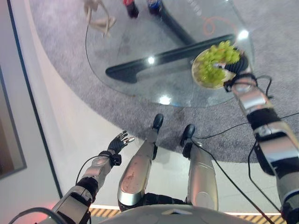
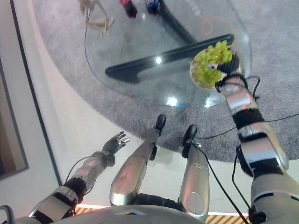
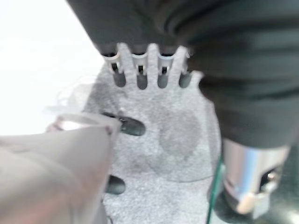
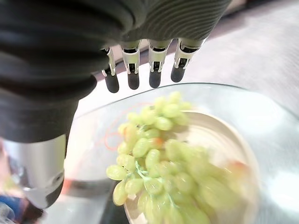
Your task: Pick up fruits into the plate
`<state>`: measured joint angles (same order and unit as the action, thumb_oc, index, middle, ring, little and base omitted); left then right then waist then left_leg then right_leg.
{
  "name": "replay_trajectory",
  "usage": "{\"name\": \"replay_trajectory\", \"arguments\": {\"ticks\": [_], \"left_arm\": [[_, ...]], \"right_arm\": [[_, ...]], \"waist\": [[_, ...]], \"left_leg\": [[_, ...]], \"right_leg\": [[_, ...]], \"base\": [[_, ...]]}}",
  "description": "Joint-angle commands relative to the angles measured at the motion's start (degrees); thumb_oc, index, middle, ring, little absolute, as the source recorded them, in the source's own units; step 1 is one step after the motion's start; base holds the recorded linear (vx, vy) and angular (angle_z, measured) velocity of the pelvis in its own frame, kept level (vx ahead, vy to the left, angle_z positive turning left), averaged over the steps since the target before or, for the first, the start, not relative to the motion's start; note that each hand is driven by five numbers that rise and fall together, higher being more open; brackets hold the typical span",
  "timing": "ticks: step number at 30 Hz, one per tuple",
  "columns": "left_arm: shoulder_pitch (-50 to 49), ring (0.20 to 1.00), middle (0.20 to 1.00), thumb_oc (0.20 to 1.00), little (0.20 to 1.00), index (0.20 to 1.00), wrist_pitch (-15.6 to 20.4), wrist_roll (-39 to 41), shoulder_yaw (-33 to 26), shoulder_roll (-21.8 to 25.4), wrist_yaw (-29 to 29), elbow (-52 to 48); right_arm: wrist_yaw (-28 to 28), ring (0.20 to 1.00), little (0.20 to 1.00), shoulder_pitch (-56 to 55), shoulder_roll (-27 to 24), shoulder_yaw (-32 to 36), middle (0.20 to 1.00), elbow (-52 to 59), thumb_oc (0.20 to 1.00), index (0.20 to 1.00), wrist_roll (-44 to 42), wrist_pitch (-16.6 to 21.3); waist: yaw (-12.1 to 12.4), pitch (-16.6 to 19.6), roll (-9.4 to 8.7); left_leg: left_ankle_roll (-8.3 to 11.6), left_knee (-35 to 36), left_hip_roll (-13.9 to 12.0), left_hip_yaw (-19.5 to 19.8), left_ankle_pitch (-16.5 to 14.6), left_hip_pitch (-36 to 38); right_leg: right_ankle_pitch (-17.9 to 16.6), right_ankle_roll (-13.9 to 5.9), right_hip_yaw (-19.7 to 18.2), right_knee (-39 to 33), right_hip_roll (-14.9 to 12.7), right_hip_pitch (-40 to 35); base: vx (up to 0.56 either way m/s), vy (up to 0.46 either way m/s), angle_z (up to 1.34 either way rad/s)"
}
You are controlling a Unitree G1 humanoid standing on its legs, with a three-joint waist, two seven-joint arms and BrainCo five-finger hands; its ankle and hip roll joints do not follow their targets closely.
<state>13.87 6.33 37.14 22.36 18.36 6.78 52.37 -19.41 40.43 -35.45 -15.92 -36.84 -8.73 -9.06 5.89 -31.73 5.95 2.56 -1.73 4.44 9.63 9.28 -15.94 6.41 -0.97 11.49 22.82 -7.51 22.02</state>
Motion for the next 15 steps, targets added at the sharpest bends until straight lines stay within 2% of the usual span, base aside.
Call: {"name": "replay_trajectory", "arguments": {"ticks": [1, 3, 5, 6, 7, 10, 11, 15], "left_arm": [[-1.68, 1.0, 1.0, 1.0, 1.0, 1.0, -0.96, 0.27, -1.72, -1.41, 1.97, 5.7], [-2.49, 1.0, 1.0, 1.0, 1.0, 1.0, -1.7, -0.87, -2.39, -1.95, 3.41, 7.19], [-4.32, 1.0, 1.0, 1.0, 1.0, 1.0, -2.47, -4.63, -2.79, -3.08, 3.82, 9.35], [-4.58, 1.0, 1.0, 1.0, 1.0, 1.0, -2.59, -5.15, -2.76, -3.2, 3.94, 9.61], [-6.02, 1.0, 1.0, 1.0, 1.0, 1.0, -3.19, -7.16, -3.43, -3.79, 4.56, 10.84], [-7.15, 1.0, 1.0, 1.0, 1.0, 1.0, -4.23, -9.67, -4.18, -4.25, 4.4, 11.84], [-8.21, 1.0, 1.0, 1.0, 1.0, 1.0, -5.9, -13.11, -5.12, -4.95, 4.28, 13.9], [-9.68, 1.0, 1.0, 1.0, 1.0, 1.0, -7.6, -17.96, -6.93, -6.03, 4.37, 17.21]], "right_arm": [[1.8, 1.0, 1.0, -10.08, 3.31, 1.96, 1.0, 2.54, 1.0, 1.0, -7.74, 8.81], [3.76, 1.0, 1.0, -16.36, 5.32, 3.65, 1.0, 2.89, 1.0, 1.0, -10.67, 11.24], [7.58, 1.0, 1.0, -24.24, 8.43, 5.71, 1.0, -0.18, 1.0, 1.0, -12.96, 13.82], [8.04, 1.0, 1.0, -24.91, 8.78, 5.83, 1.0, -0.66, 1.0, 1.0, -13.34, 14.1], [10.03, 1.0, 1.0, -28.63, 11.7, 6.56, 1.0, -4.44, 1.0, 1.0, -13.3, 14.58], [12.49, 1.0, 1.0, -31.62, 14.0, 7.23, 1.0, -9.02, 1.0, 1.0, -13.88, 15.63], [15.56, 1.0, 1.0, -34.38, 16.55, 8.33, 1.0, -16.92, 1.0, 1.0, -13.5, 17.22], [21.53, 1.0, 1.0, -37.87, 19.45, 9.68, 1.0, -27.17, 1.0, 1.0, -12.18, 17.05]], "waist": [[-2.41, 5.71, -3.32], [-3.19, 7.63, -3.77], [-4.02, 11.07, -4.29], [-4.06, 11.38, -4.34], [-4.6, 13.63, -4.76], [-5.0, 15.56, -5.05], [-5.47, 18.22, -5.3], [-6.12, 21.23, -5.27]], "left_leg": [[-2.4, -5.89, 0.34, -7.09, -13.24, 4.93], [-2.39, -4.79, -0.07, -7.56, -13.42, 7.05], [-2.41, -2.5, -0.36, -8.12, -13.66, 10.68], [-2.42, -2.17, -0.41, -8.18, -13.65, 11.18], [-2.43, -1.14, -0.65, -8.71, -13.68, 13.11], [-2.52, -0.13, -0.89, -9.29, -13.75, 15.0], [-2.67, 0.94, -1.02, -9.94, -13.95, 17.19], [-2.96, 2.82, -1.19, -11.05, -14.3, 20.45]], "right_leg": [[-3.25, -2.77, -2.33, -10.27, 2.36, -6.5], [-3.24, -2.89, -2.78, -11.61, 2.41, -8.98], [-3.36, -3.23, -3.7, -14.01, 2.66, -12.92], [-3.38, -3.26, -3.78, -14.34, 2.71, -13.44], [-3.47, -3.43, -4.37, -15.31, 2.84, -15.43], [-3.49, -3.42, -4.83, -16.22, 3.12, -17.33], [-3.48, -3.38, -5.5, -17.25, 3.52, -19.54], [-3.36, -3.27, -6.18, -18.75, 4.07, -22.57]], "base": [[0.07, -0.055, -0.14], [0.08, -0.055, -0.21], [0.15, -0.066, -0.19], [0.21, -0.084, -0.1], [0.14, -0.056, -0.07], [0.15, -0.053, -0.17], [0.16, -0.045, 0.04], [0.13, -0.018, 0.03]]}}
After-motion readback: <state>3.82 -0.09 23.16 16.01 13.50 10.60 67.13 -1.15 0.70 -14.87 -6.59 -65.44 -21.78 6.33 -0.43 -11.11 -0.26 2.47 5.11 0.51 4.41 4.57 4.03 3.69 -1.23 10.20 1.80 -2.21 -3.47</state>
